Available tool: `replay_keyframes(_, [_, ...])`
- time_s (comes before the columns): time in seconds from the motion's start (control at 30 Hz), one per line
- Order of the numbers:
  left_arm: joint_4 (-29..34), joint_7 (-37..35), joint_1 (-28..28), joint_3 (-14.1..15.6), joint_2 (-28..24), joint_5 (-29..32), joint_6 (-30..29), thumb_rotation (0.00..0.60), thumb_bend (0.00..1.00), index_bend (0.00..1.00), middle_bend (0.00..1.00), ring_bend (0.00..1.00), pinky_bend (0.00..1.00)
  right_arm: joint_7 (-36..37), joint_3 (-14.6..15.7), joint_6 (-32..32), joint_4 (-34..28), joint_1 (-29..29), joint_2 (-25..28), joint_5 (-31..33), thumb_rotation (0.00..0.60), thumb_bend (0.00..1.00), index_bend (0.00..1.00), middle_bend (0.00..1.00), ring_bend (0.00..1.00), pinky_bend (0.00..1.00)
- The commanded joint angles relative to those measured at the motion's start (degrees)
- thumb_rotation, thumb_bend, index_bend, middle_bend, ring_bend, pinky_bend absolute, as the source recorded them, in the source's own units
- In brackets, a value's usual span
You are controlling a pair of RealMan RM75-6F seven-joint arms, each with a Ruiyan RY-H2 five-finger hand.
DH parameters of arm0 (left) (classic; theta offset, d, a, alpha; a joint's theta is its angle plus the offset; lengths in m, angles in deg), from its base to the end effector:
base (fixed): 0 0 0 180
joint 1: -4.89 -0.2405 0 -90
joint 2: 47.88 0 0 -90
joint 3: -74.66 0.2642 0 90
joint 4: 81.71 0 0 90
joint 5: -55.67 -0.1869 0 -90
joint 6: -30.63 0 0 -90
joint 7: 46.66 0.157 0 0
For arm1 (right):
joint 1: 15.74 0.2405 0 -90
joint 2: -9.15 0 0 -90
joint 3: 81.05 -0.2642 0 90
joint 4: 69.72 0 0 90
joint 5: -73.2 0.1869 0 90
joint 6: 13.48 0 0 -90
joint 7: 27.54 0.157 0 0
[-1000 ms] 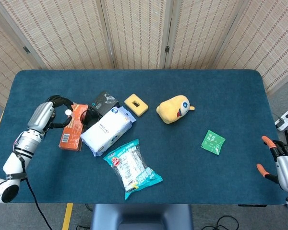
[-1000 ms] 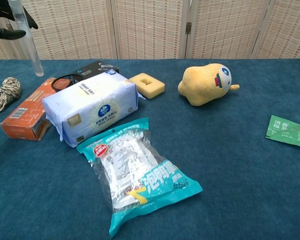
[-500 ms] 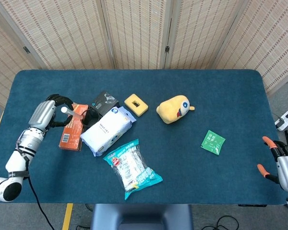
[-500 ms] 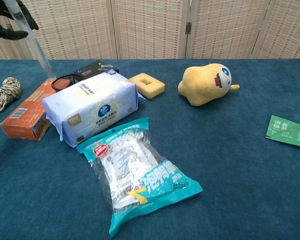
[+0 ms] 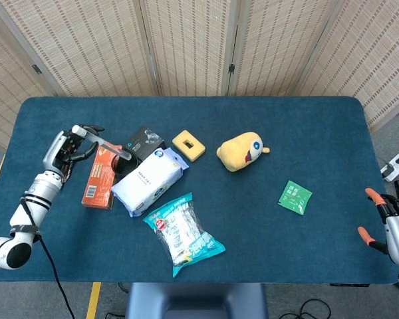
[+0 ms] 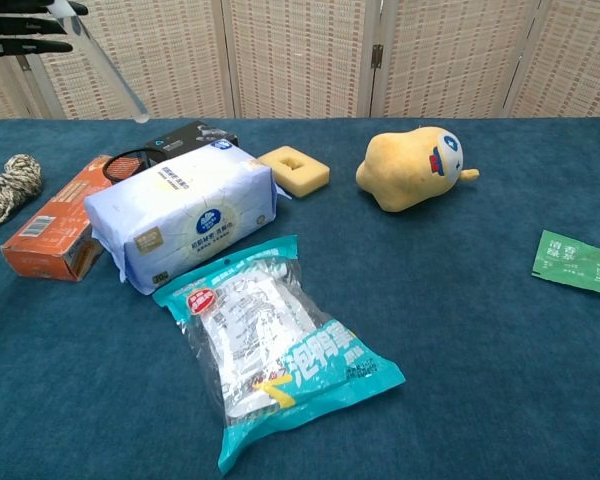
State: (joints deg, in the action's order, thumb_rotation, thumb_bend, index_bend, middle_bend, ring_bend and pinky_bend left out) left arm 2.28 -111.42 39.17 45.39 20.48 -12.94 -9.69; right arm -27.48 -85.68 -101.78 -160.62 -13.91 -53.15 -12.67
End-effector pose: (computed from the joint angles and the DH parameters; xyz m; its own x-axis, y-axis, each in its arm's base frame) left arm -0.1924 0.4092 0.1622 -0.7327 0.2489 0.6334 0.6635 0.0544 0.7462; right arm -0.3186 -0.1818 0.2092 0.4456 0.0655 0.8928 -0.8952 0.0419 0.4437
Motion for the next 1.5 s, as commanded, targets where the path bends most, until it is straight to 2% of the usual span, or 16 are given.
replay_keyframes(0.03, [-3.1, 9.0, 2.3, 2.1, 2.4, 0.0, 0.3, 0.600, 0.48, 0.62, 0.37, 0.23, 0.14, 0.0, 0.0, 0.0, 0.0, 0.0, 0.0, 0.0, 0.600, 0.18, 0.15, 0.27, 0.17, 0.23])
replay_keyframes(0.2, [-5.0, 16.6, 4.2, 3.6, 5.2, 2.5, -1.2, 0.600, 0.48, 0.62, 0.37, 0.23, 0.14, -0.1, 0.0, -0.1, -0.1, -0.1, 0.0, 0.1, 0.600, 0.18, 0.15, 0.27, 0.17, 0.23])
replay_keyframes(0.43, [-6.6, 21.1, 6.1, 3.8, 7.5, 6.2, -1.5, 0.600, 0.47, 0.62, 0.37, 0.23, 0.14, -0.2, 0.0, -0.2, -0.1, -0.3, 0.0, 0.3, 0.600, 0.18, 0.15, 0.27, 0.17, 0.23])
replay_keyframes(0.67, [-9.1, 26.8, 7.3, 5.3, 9.9, 7.7, -2.5, 0.600, 0.47, 0.62, 0.37, 0.23, 0.14, 0.1, 0.0, 0.0, 0.3, -0.3, -0.2, 0.6, 0.600, 0.18, 0.15, 0.27, 0.17, 0.23])
replay_keyframes(1.03, [-13.8, 37.8, 8.9, 9.2, 14.8, 8.0, -4.2, 0.600, 0.47, 0.58, 0.34, 0.22, 0.13, 0.7, 0.0, 0.4, 0.9, -0.2, -0.4, 0.6, 0.600, 0.18, 0.15, 0.27, 0.17, 0.23])
replay_keyframes(1.1, [-14.1, 39.9, 9.2, 9.8, 14.9, 7.9, -4.3, 0.600, 0.47, 0.55, 0.32, 0.20, 0.13, 0.7, 0.0, 0.3, 0.9, -0.3, -0.4, 0.6, 0.600, 0.18, 0.15, 0.27, 0.17, 0.23])
replay_keyframes(1.37, [-11.7, 44.7, 9.0, 10.6, 12.9, 9.3, -3.9, 0.600, 0.40, 0.29, 0.20, 0.11, 0.12, 1.0, 0.1, 0.0, 1.1, -0.4, -0.5, 0.4, 0.600, 0.18, 0.15, 0.27, 0.17, 0.23])
replay_keyframes(1.5, [-10.3, 47.7, 7.9, 10.7, 11.1, 9.7, -6.6, 0.600, 0.35, 0.16, 0.13, 0.05, 0.11, 1.2, 0.0, -0.5, 1.2, -0.5, -0.4, 0.0, 0.600, 0.18, 0.15, 0.27, 0.17, 0.23])
